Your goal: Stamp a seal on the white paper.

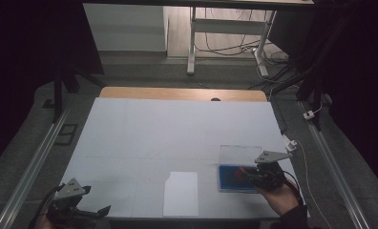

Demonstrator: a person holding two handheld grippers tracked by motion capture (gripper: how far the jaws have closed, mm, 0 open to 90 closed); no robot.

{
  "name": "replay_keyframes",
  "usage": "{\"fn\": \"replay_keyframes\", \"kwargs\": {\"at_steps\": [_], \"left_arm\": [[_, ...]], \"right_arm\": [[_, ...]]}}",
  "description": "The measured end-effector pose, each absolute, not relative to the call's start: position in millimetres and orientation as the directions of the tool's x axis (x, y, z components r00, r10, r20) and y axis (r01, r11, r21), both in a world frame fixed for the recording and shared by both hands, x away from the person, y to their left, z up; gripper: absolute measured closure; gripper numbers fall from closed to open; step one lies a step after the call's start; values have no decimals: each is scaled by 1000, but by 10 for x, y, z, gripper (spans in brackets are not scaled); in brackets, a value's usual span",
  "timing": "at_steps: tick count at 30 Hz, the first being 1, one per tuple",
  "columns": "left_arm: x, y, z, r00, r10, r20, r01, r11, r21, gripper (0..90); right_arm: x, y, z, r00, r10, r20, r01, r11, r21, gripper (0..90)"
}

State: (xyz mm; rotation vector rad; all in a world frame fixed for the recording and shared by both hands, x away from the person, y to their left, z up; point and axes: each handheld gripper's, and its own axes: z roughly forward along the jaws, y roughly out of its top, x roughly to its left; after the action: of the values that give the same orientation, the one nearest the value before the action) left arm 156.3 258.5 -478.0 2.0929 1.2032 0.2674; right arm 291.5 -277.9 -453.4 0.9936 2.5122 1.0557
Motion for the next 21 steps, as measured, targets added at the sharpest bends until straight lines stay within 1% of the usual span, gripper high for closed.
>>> {"fn": "replay_keyframes", "kwargs": {"at_steps": [21], "left_arm": [[1564, 2585, -4780, 547, 822, -157, 678, -326, 659, 32]], "right_arm": [[2879, -2487, -4499, -788, 610, 90, 473, 505, 721, 797]]}}
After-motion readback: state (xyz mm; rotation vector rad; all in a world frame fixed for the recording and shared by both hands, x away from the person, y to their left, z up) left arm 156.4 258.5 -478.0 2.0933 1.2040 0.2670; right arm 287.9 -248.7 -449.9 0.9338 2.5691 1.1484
